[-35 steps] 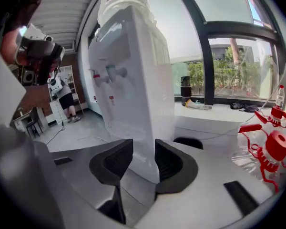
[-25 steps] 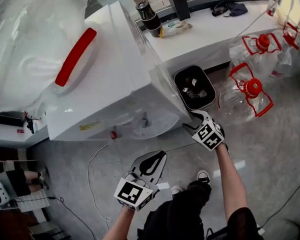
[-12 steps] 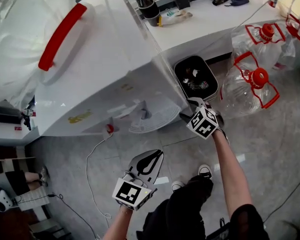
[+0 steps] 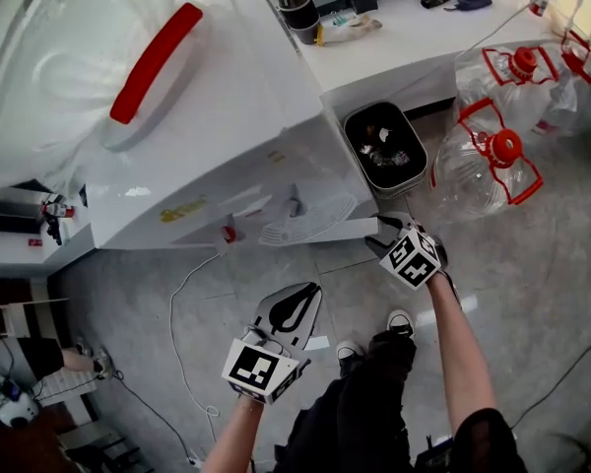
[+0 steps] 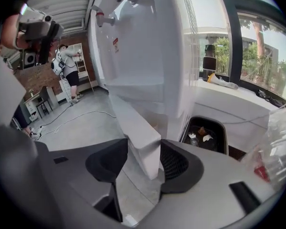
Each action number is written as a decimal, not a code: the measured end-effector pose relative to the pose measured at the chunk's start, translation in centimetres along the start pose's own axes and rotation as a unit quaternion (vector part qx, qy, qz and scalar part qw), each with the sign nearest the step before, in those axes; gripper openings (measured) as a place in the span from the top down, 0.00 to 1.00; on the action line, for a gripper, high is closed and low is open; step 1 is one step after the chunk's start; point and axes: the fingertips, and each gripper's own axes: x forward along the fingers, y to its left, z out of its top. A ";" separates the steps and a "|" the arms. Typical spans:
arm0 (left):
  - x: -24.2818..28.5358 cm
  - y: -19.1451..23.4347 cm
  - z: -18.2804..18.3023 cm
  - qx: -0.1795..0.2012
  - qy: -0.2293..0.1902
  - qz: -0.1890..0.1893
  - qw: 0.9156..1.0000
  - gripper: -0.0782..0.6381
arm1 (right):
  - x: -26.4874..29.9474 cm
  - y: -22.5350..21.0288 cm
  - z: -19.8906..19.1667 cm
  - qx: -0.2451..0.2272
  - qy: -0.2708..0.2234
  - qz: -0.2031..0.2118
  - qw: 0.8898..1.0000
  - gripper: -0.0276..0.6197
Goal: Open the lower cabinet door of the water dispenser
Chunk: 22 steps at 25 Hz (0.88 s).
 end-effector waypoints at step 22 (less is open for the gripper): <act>-10.5 -1.7 -2.9 -0.032 -0.008 0.051 0.998 0.86 | -0.7 26.0 -3.3 -0.005 0.050 0.159 0.986 0.69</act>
